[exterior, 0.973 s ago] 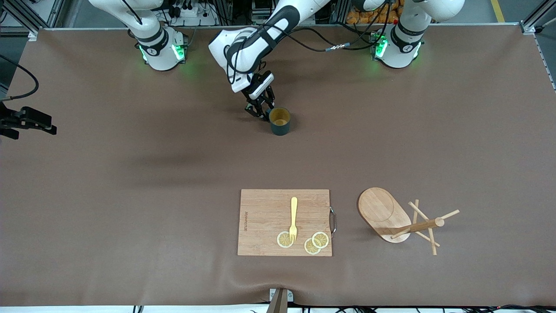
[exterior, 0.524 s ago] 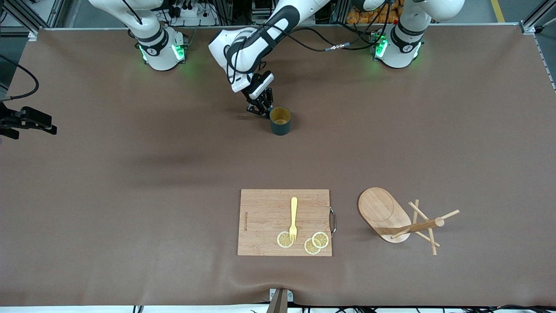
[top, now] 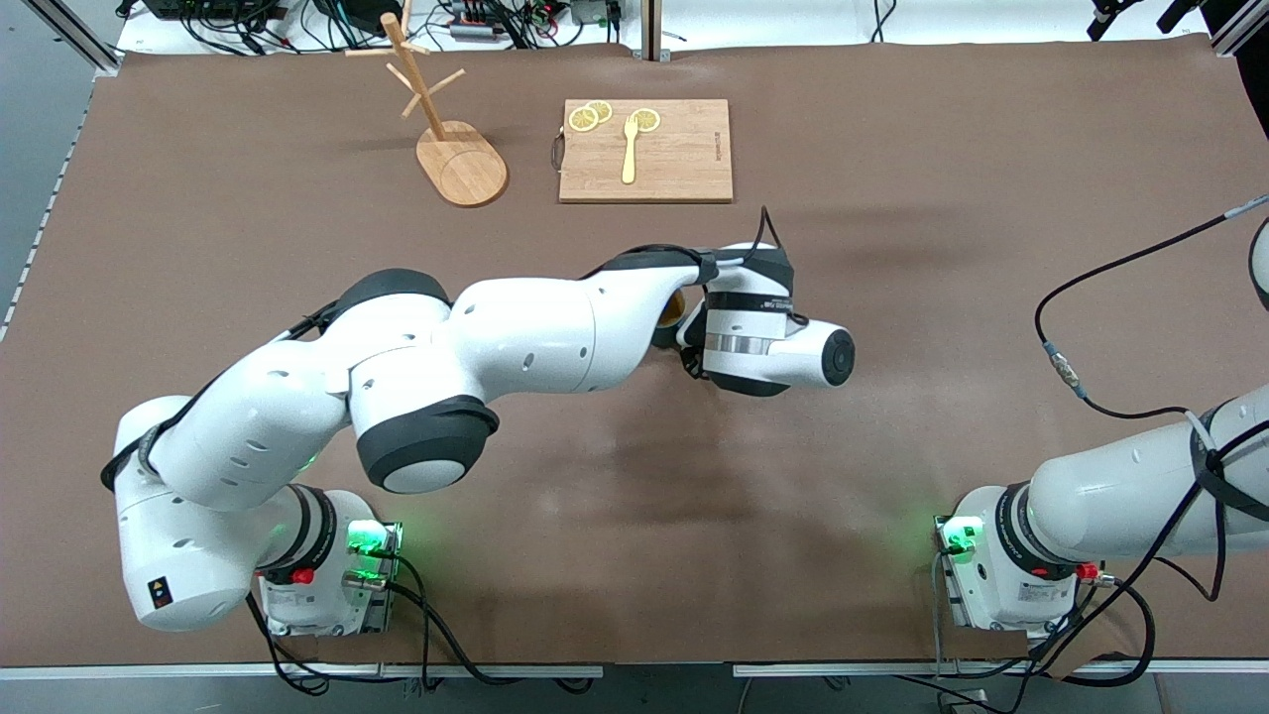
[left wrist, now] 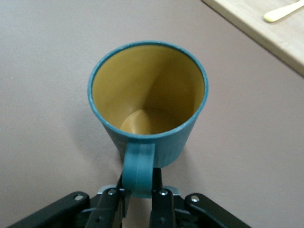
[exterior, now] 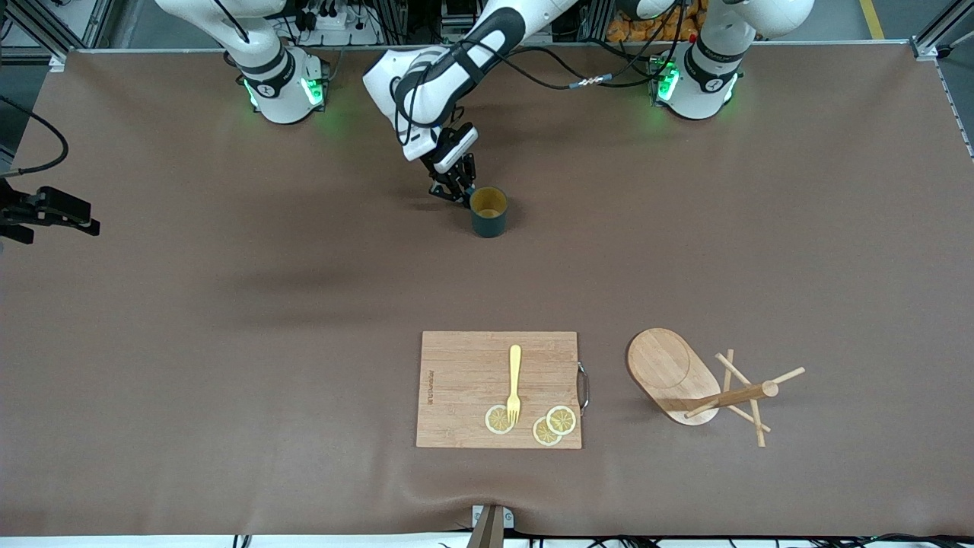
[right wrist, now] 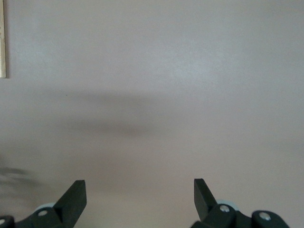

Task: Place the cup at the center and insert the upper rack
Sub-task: 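Lift the mug with the left gripper toward the wooden mug tree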

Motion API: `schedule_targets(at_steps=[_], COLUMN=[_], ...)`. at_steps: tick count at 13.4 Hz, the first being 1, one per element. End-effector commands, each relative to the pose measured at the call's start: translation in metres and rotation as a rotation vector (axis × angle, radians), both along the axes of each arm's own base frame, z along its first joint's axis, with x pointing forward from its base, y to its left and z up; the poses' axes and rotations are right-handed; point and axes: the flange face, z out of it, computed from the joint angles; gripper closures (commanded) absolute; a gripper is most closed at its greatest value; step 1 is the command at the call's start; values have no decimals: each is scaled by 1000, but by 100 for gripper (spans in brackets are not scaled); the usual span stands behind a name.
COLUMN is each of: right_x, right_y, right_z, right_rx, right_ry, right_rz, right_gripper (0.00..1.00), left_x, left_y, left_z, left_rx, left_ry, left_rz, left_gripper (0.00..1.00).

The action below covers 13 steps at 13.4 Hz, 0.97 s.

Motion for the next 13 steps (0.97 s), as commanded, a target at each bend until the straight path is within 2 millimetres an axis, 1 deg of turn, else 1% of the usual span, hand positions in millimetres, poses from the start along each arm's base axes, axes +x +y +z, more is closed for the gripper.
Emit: schedule_targets(at_steps=[1, 4, 6, 7, 9, 10, 12, 13], right_x=[-5, -5, -6, -6, -14, -19, -28, -35], right_y=[0, 1, 3, 6, 7, 7, 10, 12], right_z=[5, 8, 19, 23, 30, 38, 54, 59], right_rx=[-3, -4, -4, -4, 1, 2, 3, 4], right_ry=[-3, -8, -29, -35, -24, -28, -53, -42], right_rz=[-7, -4, -1, 4, 2, 1, 9, 10], right_gripper=[0, 0, 0, 0, 0, 0, 0, 0], left_x=[18, 44, 73, 86, 114, 129, 164, 183], left_y=[1, 9, 25, 34, 57, 70, 103, 120], left_z=[64, 134, 185, 207, 246, 264, 298, 309], left_rx=[-72, -160, -228, -259, -308, -334, -381, -399], left_ry=[-9, 37, 63, 78, 132, 154, 177, 202], left_rz=[45, 78, 115, 130, 130, 130, 142, 139], left_gripper=[100, 100, 100, 100, 100, 100, 100, 100])
